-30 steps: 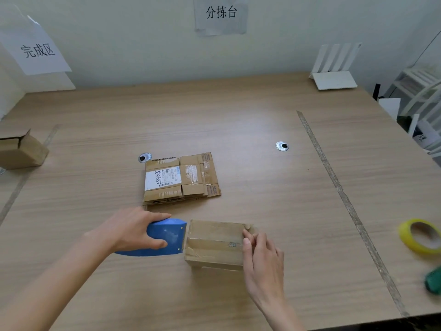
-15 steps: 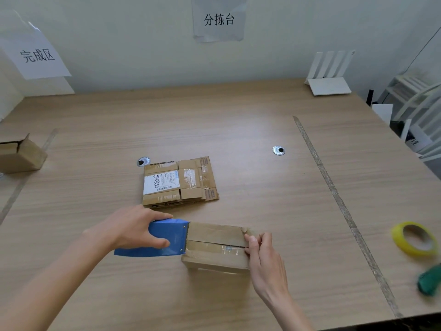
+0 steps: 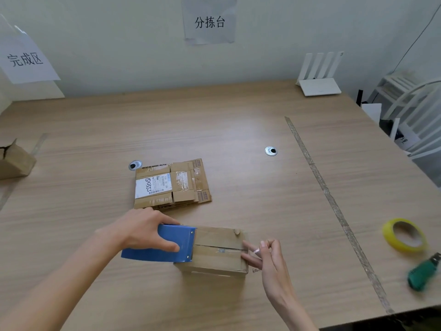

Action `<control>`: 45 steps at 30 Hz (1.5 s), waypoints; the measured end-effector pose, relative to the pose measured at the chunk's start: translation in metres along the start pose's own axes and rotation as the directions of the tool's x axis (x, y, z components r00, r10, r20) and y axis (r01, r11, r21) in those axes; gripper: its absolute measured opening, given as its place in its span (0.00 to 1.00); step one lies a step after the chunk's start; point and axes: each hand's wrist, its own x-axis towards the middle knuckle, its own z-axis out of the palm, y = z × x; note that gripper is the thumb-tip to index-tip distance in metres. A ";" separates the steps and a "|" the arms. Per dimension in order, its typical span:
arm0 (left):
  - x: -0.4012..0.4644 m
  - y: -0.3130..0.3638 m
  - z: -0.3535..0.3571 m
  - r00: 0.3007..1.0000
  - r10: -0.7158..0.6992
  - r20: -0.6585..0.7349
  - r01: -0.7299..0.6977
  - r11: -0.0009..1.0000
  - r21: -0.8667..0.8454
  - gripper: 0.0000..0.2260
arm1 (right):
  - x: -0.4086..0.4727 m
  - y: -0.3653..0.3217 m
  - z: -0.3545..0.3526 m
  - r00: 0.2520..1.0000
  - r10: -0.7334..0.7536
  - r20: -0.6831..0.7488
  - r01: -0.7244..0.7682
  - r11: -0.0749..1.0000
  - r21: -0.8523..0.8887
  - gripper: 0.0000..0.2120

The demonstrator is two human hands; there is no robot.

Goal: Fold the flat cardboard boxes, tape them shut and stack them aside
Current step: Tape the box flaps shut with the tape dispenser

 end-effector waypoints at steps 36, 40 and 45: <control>0.007 0.019 -0.008 0.999 -0.037 0.025 0.032 0.983 0.179 0.38 | 0.005 0.005 -0.056 0.994 -0.097 -0.054 0.089 0.987 -0.137 0.13; 0.009 0.024 -0.006 0.998 -0.048 0.045 0.041 0.990 0.137 0.39 | 0.012 0.014 -0.068 0.993 -0.070 -0.094 0.059 0.992 -0.112 0.12; 0.013 0.023 -0.006 0.997 -0.040 0.068 0.033 0.994 0.106 0.39 | 0.028 0.022 -0.072 0.994 0.016 -0.105 -0.020 0.999 -0.035 0.12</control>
